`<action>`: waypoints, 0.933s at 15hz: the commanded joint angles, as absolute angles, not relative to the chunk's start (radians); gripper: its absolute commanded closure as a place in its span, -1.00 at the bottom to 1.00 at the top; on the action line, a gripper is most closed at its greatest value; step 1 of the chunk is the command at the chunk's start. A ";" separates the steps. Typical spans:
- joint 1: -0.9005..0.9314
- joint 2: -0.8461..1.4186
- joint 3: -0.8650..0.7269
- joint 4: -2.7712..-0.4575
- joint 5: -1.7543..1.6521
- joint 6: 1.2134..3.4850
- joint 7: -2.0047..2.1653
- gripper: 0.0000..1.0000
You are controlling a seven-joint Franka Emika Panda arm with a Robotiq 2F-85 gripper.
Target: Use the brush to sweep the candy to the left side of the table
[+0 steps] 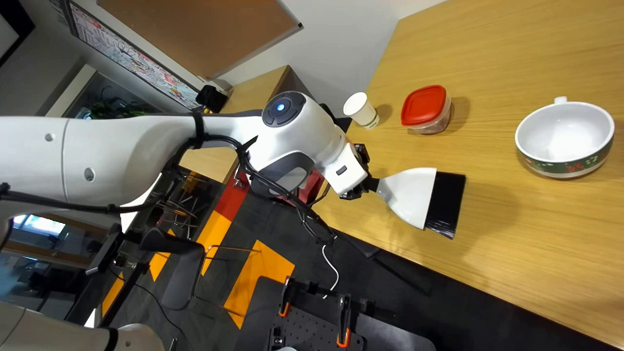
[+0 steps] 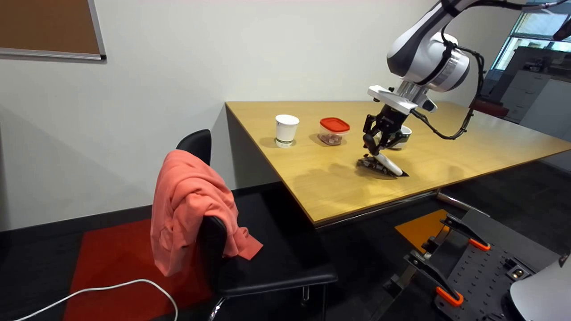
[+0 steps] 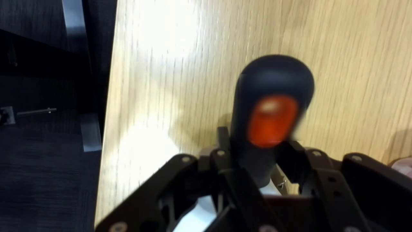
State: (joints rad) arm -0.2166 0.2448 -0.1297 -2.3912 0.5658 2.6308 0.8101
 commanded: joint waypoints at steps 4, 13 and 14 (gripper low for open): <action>-0.176 0.266 -0.077 -2.330 0.667 2.554 0.764 0.73; -0.113 0.280 -0.036 -2.273 0.704 2.474 0.761 0.73; -0.108 0.280 -0.031 -2.265 0.706 2.464 0.760 0.73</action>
State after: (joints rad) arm -0.1184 0.2774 -0.0374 -2.3012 0.6660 2.5195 0.8048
